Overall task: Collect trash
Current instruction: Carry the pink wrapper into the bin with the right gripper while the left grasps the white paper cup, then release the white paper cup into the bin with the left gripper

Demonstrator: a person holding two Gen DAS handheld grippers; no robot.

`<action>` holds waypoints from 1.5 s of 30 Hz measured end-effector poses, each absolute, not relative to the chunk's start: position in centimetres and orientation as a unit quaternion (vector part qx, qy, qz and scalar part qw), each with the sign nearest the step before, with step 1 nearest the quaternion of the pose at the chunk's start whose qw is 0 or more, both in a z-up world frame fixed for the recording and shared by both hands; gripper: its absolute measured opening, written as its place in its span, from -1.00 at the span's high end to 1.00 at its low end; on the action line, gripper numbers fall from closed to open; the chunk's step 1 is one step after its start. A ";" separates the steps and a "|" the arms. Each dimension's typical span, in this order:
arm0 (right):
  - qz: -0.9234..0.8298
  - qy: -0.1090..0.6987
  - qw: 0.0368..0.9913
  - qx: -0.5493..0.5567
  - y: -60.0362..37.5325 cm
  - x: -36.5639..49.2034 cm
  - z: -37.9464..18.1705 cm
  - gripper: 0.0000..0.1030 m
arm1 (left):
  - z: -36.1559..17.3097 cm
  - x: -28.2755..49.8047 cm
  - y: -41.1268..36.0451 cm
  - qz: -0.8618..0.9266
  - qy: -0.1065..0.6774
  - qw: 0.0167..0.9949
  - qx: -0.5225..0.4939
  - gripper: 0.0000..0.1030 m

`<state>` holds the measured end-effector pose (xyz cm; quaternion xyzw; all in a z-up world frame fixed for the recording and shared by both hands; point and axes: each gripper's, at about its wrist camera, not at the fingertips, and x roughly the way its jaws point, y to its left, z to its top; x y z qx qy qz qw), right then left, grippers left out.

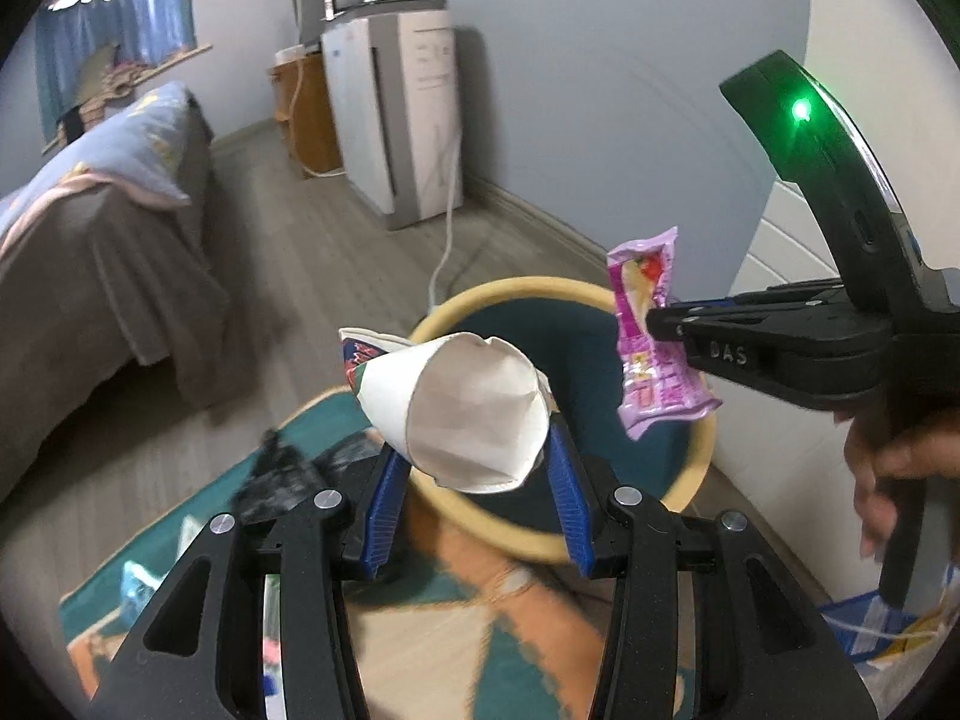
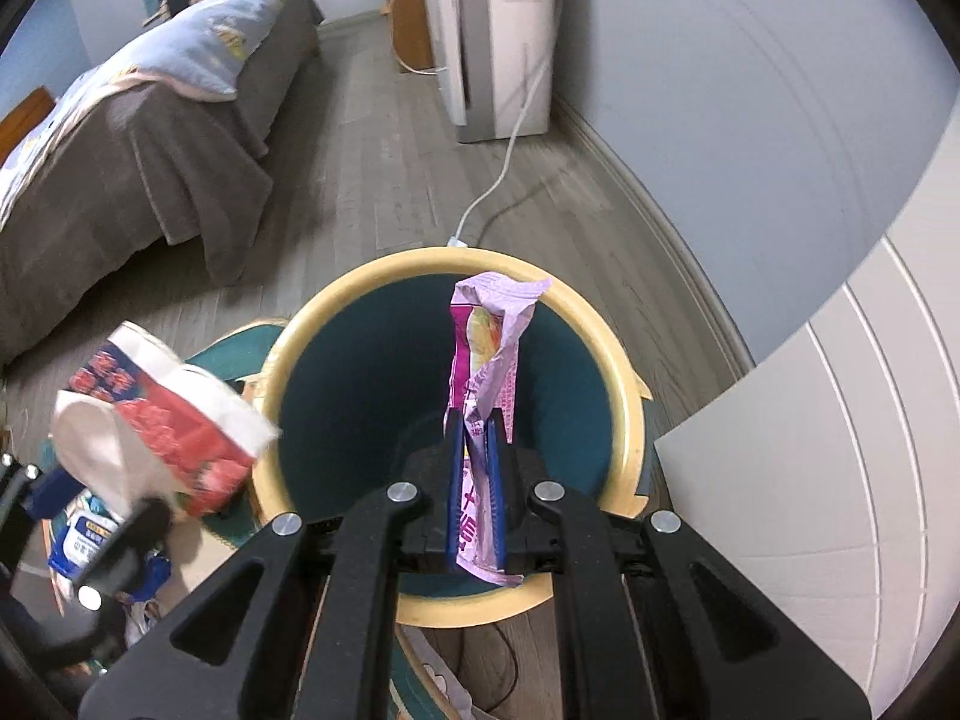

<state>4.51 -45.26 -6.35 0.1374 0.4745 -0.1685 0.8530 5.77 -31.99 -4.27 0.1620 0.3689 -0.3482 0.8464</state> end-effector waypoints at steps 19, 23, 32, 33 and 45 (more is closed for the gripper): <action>-0.144 0.440 0.874 0.146 -43.6 4.5 -4.2 -0.83 | -2.1 5.0 -28.6 -0.323 0.341 0.871 0.146 -0.81; -0.137 0.436 0.879 0.140 -42.5 4.9 -3.7 -0.89 | -1.2 4.2 -26.3 -0.313 0.327 0.879 0.152 -0.84; -0.093 0.427 0.891 0.126 -38.4 6.1 -2.5 -0.89 | 0.4 3.2 -18.3 -0.270 0.330 0.890 0.158 -0.86; -0.086 0.426 0.892 0.123 -37.8 6.3 -2.3 -0.89 | 0.6 3.3 -17.6 -0.264 0.332 0.892 0.155 -0.86; -0.050 0.429 0.898 0.089 -31.4 6.7 -0.9 -0.89 | 3.1 2.6 -6.4 -0.164 0.331 0.925 0.086 -0.90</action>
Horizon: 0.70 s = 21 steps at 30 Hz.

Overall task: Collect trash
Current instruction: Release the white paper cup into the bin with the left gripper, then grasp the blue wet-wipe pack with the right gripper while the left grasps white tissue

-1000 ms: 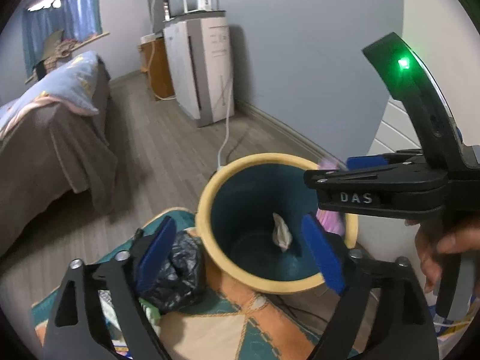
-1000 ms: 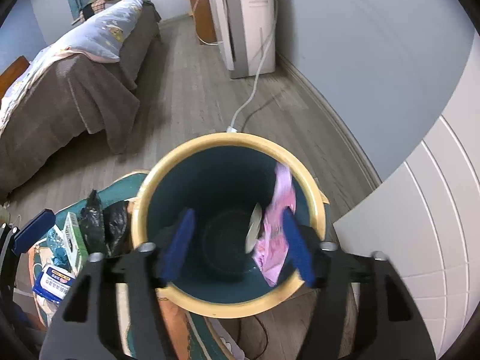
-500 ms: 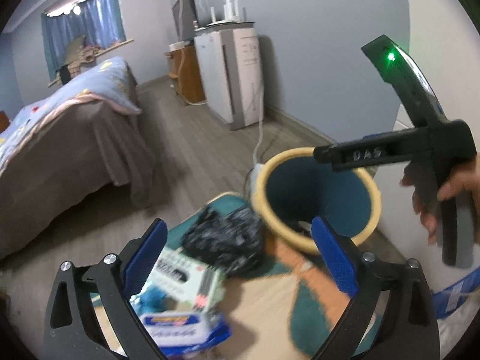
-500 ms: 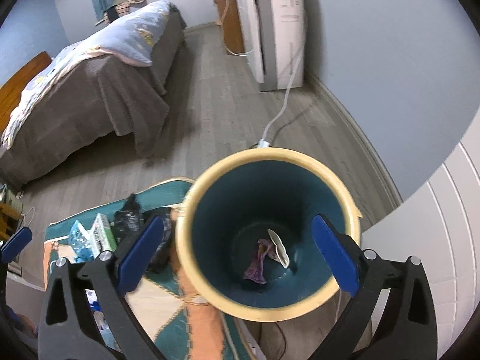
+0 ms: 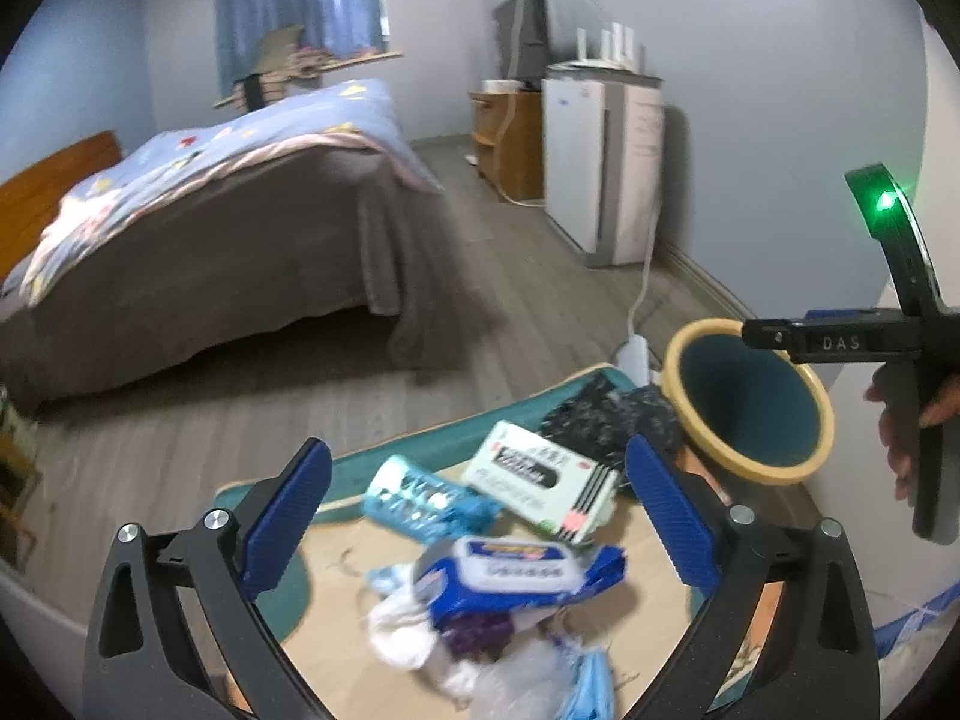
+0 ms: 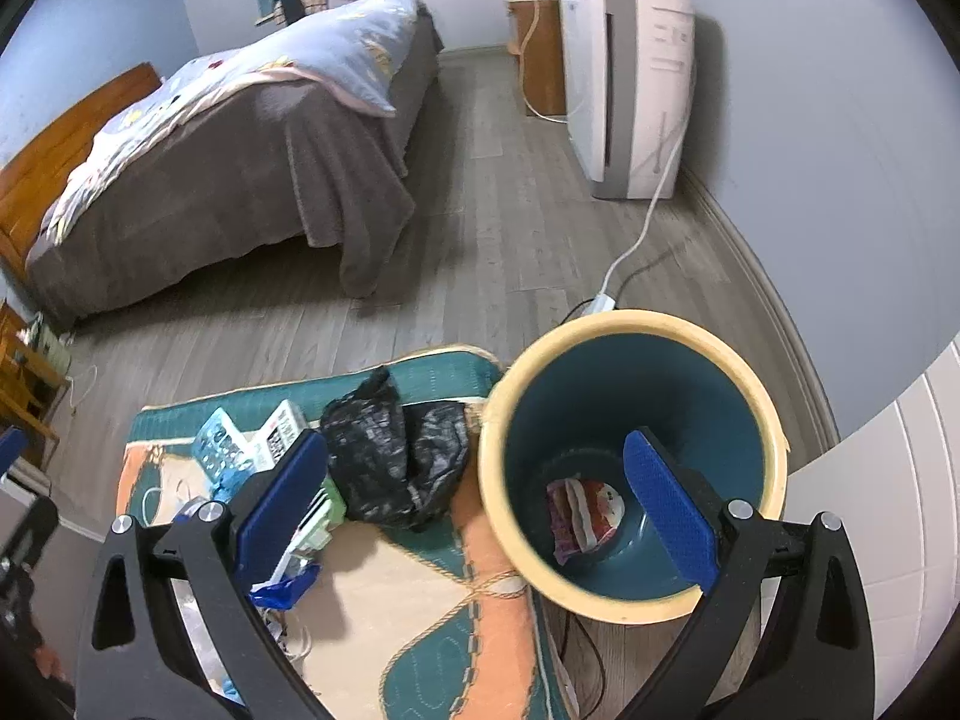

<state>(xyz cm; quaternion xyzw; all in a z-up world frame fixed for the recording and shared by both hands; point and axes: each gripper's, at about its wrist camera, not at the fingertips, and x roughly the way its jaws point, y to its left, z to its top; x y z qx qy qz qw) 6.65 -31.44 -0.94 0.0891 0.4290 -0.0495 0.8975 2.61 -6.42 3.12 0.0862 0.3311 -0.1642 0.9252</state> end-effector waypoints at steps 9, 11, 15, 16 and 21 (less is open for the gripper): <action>-0.008 0.455 0.890 0.033 -25.5 6.9 -3.5 -0.89 | 1.3 3.1 -0.2 -0.099 0.339 0.934 0.059 -0.90; 0.004 0.463 0.886 0.020 -24.1 7.3 -4.4 -0.89 | 0.6 3.4 0.7 -0.093 0.344 0.932 0.064 -0.90; 0.041 0.474 0.879 0.000 -21.0 7.7 -6.0 -0.89 | -1.2 4.0 1.8 -0.084 0.358 0.925 0.095 -0.90; 0.051 0.477 0.877 -0.008 -20.0 7.8 -6.4 -0.89 | -1.6 4.2 2.0 -0.085 0.363 0.923 0.102 -0.90; 0.106 0.494 0.862 -0.038 -15.7 7.9 -8.0 -0.89 | -3.0 4.6 3.1 -0.086 0.377 0.916 0.109 -0.90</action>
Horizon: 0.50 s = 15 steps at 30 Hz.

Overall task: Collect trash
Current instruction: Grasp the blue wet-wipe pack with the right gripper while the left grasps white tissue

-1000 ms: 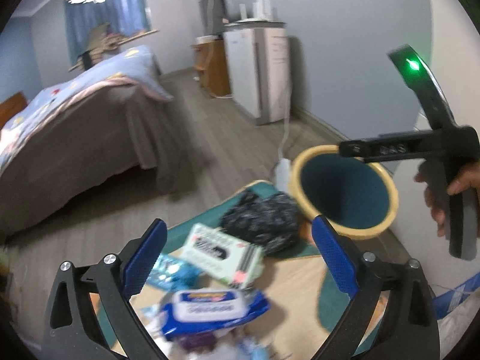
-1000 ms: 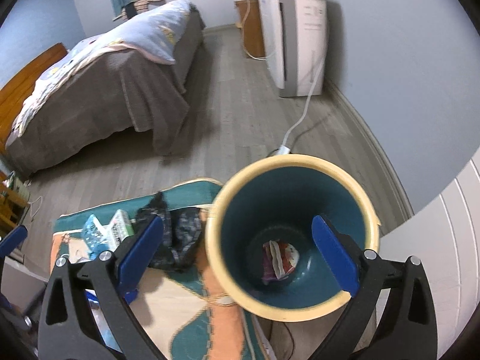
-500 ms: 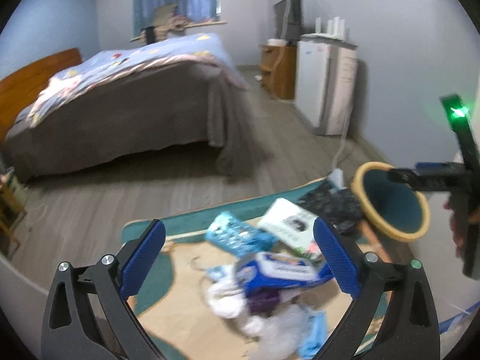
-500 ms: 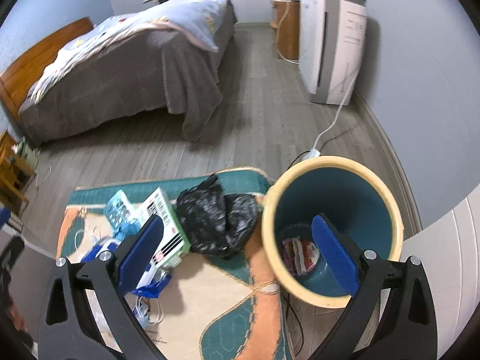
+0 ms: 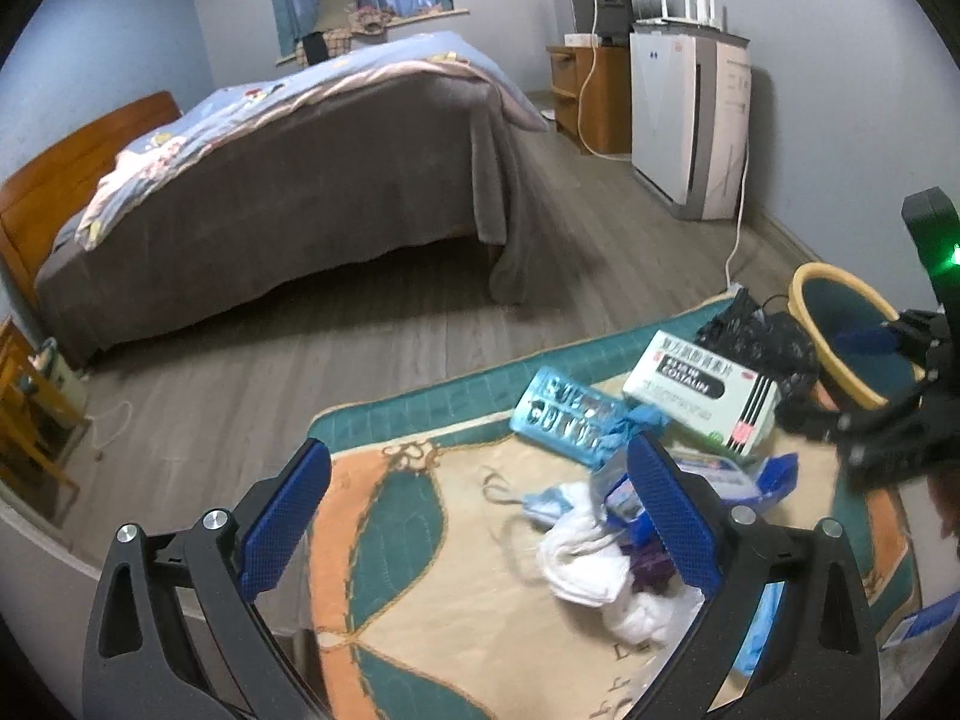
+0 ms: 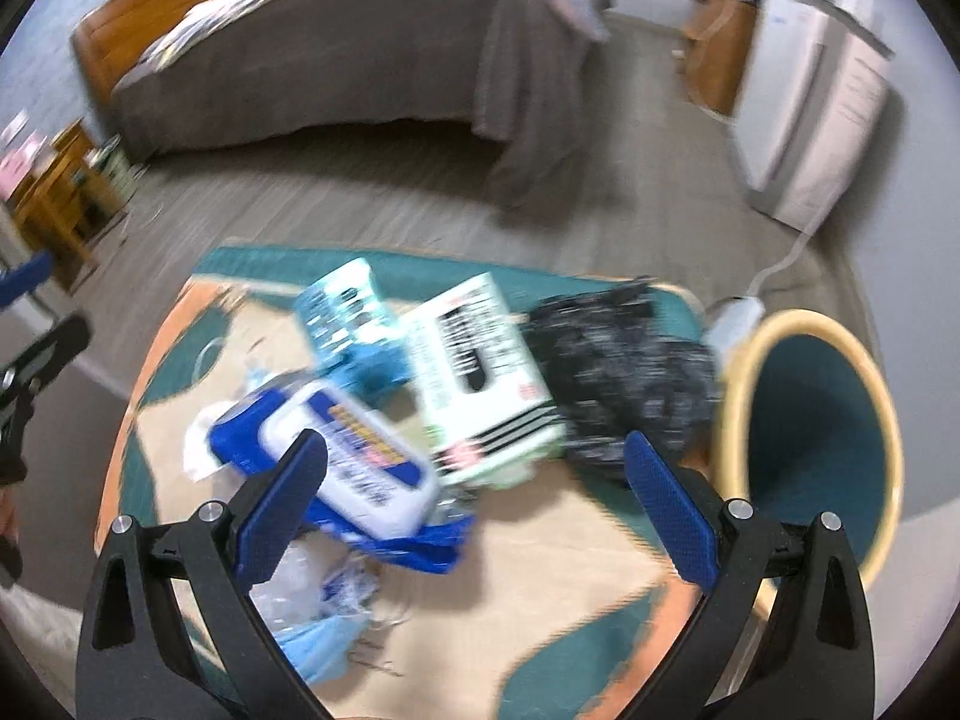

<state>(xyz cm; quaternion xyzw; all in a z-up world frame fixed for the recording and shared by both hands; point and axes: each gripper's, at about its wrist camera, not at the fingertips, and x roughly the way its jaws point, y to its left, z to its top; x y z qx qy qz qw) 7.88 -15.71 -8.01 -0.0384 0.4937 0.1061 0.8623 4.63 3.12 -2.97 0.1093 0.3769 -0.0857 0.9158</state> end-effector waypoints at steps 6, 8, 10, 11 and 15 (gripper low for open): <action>0.149 0.525 0.834 -0.089 -11.8 7.6 -10.7 -0.89 | -4.8 5.2 4.3 -0.089 0.408 0.903 0.101 -0.90; 0.149 0.531 0.827 -0.112 -10.9 7.5 -11.6 -0.89 | -5.4 5.5 4.6 -0.090 0.420 0.898 0.094 -0.90; 0.145 0.533 0.824 -0.130 -10.3 7.5 -12.3 -0.88 | -6.3 5.9 4.9 -0.088 0.435 0.892 0.086 -0.90; 0.144 0.533 0.823 -0.133 -10.3 7.6 -12.5 -0.81 | -6.6 6.0 4.9 -0.088 0.441 0.889 0.085 -0.90; 0.156 0.549 0.813 -0.114 -10.7 7.8 -12.8 0.10 | -8.1 6.3 4.8 -0.087 0.463 0.878 0.089 -0.90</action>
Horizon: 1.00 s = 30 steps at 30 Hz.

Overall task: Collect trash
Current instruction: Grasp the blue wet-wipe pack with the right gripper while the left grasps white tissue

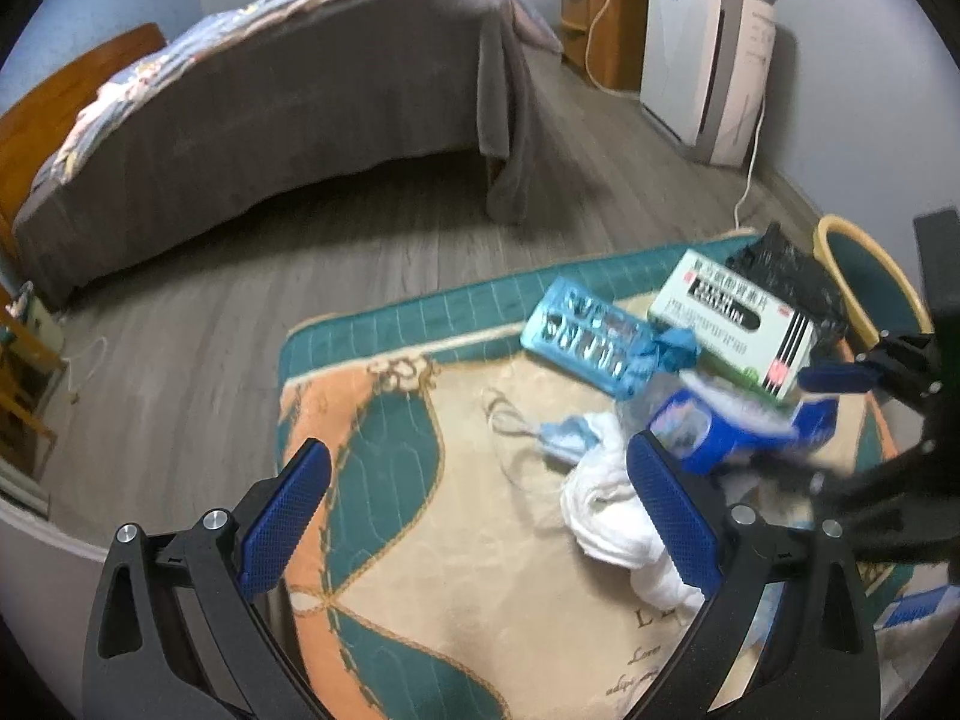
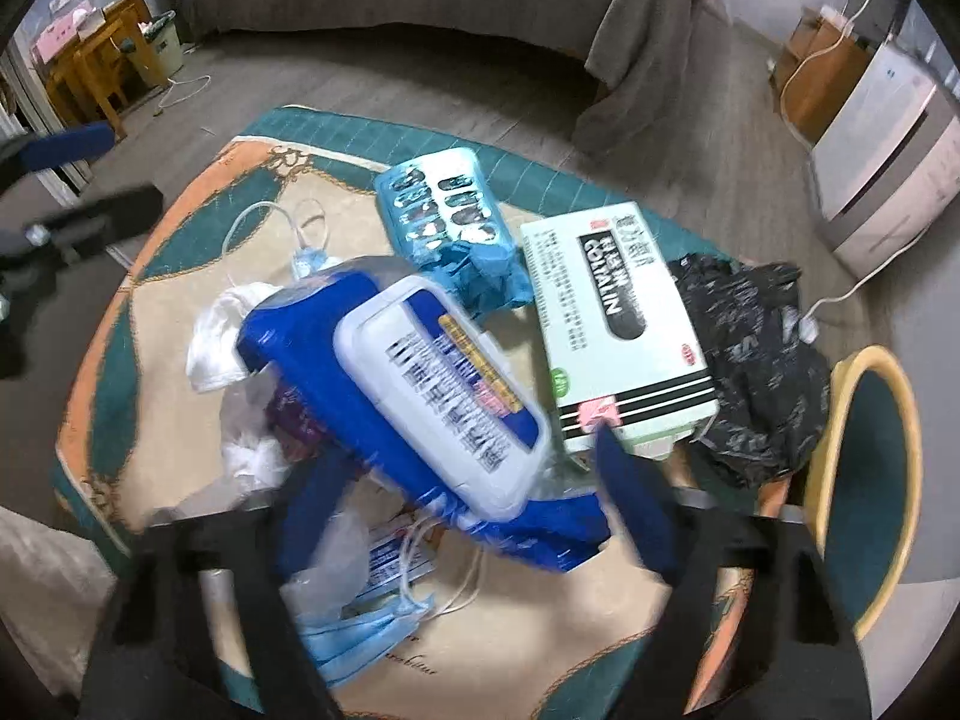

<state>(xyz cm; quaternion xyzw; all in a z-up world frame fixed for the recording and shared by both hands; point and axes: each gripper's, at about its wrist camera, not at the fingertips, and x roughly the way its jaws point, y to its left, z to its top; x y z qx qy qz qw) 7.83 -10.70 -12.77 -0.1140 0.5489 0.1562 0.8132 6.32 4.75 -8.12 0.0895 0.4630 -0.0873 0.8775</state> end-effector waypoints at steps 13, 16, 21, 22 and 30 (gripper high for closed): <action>0.177 0.525 0.830 -0.054 -12.1 7.3 -7.7 0.75 | -13.5 6.7 1.7 -0.120 0.543 0.825 0.098 -0.85; 0.175 0.526 0.831 -0.048 -12.6 7.2 -7.4 0.75 | -14.0 6.7 1.0 -0.128 0.548 0.820 0.103 -0.77; 0.173 0.522 0.834 -0.044 -13.3 7.2 -6.8 0.75 | -15.1 7.0 0.4 -0.153 0.580 0.797 0.070 -0.03; 0.173 0.522 0.834 -0.044 -13.5 7.1 -6.7 0.75 | -15.0 6.8 0.3 -0.160 0.578 0.797 0.071 0.19; 0.166 0.511 0.843 -0.023 -15.0 7.3 -5.6 0.75 | -11.9 6.0 -1.1 -0.166 0.540 0.819 0.098 0.59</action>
